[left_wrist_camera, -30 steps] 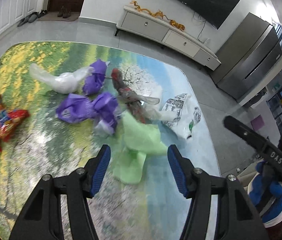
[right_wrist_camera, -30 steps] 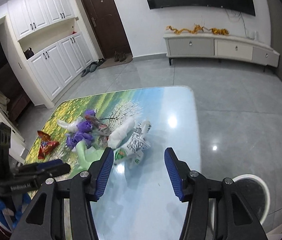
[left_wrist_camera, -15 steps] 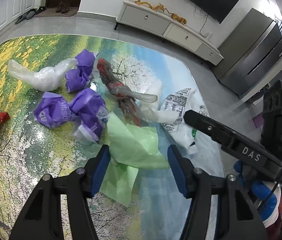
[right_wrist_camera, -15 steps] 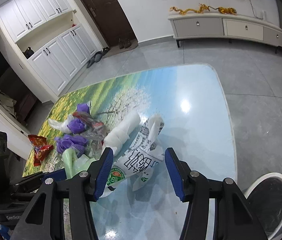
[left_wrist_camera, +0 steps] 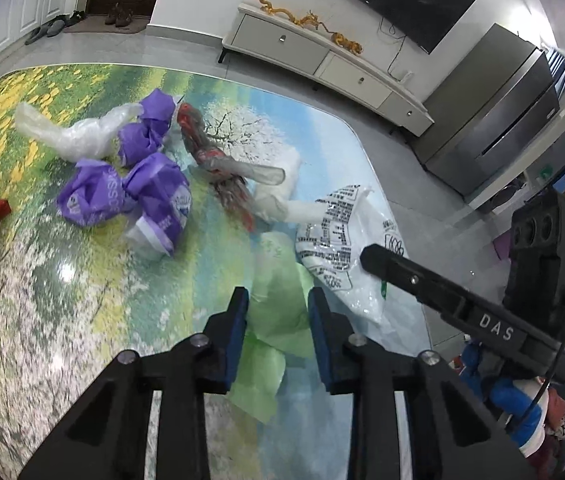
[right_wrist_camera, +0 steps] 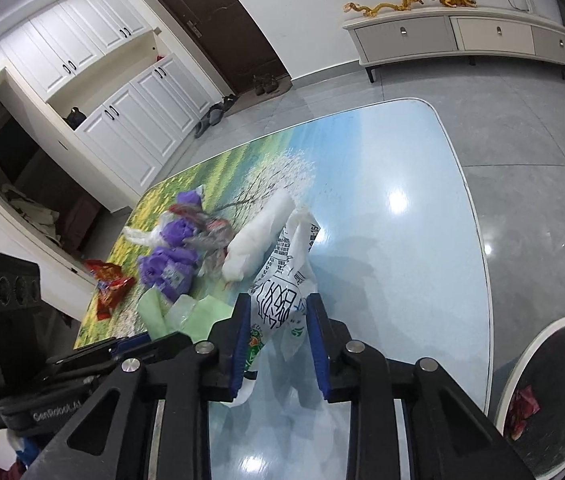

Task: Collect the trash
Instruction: 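Grasp the green plastic bag with the left tool while the right tool grasps the white printed bag, then carry both bags to the bin and open both tools to drop them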

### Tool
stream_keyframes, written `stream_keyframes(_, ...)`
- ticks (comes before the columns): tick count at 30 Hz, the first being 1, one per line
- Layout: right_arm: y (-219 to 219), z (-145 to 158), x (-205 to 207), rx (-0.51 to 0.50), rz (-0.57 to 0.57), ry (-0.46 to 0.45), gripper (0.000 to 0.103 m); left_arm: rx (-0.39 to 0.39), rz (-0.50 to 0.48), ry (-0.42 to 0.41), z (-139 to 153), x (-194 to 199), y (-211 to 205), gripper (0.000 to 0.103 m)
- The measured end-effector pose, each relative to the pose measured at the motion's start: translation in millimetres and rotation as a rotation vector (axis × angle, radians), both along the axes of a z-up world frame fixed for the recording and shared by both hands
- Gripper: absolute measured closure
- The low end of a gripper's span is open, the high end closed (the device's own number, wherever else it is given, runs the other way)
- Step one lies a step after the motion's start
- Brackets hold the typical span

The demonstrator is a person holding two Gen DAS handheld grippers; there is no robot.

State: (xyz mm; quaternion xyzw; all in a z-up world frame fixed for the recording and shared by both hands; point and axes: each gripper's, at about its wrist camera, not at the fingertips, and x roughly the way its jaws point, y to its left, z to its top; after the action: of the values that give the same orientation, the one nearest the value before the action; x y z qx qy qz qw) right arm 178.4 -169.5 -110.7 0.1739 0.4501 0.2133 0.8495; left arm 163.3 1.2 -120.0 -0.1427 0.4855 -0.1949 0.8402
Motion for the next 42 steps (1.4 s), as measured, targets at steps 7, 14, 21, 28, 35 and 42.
stream_keyframes(7,3,16,-28,0.014,0.005,-0.033,0.079,-0.005,0.004,-0.044,19,-25,10,0.075)
stream_keyframes(14,-9,45,-59,0.017,-0.02,-0.105,0.079,-0.004,0.018,-0.118,55,-46,20,0.075)
stream_keyframes(21,-52,85,-91,0.004,-0.101,-0.203,0.079,0.011,-0.019,-0.198,100,-58,-1,0.075)
stream_keyframes(28,-122,114,-121,-0.054,-0.239,-0.266,0.079,0.015,-0.131,-0.226,126,-58,-63,0.075)
stream_keyframes(35,-196,105,-145,-0.135,-0.395,-0.24,0.079,0.057,-0.295,-0.201,120,-51,-165,0.075)
stream_keyframes(42,-258,63,-158,-0.167,-0.519,-0.133,0.079,0.121,-0.433,-0.141,88,-44,-260,0.075)
